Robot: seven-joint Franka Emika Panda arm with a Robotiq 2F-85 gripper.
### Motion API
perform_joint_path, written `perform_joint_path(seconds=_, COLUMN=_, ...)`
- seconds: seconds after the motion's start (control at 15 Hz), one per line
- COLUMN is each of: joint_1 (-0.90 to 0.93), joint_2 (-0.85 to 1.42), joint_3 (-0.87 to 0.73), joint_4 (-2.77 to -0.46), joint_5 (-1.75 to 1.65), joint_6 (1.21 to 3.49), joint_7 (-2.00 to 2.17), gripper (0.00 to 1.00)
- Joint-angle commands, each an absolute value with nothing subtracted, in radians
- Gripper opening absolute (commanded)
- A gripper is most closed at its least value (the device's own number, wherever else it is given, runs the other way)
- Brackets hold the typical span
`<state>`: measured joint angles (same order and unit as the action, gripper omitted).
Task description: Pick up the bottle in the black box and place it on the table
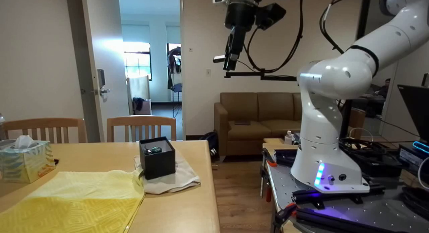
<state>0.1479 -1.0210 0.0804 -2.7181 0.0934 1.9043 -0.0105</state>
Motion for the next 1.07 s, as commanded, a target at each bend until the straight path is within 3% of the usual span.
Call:
perform_joint_path(seconds=0.0, joint_1=0.116, joint_2=-0.972, joint_3=0.105, joint_4=-2.652, joint_5=0.073, joint_6=1.805, joint_7=0.029, gripper=1.00)
perform_joint_path(seconds=0.4, joint_1=0.109, joint_2=-0.857, joint_3=0.076, joint_4=-2.432, joint_5=0.082, joint_6=1.605, joint_7=-0.010, gripper=1.00)
perform_joint_path(seconds=1.0, joint_1=0.047, joint_2=-0.421, joint_3=0.054, joint_4=-2.221, joint_5=0.026, joint_6=1.695, joint_7=0.001, gripper=1.00)
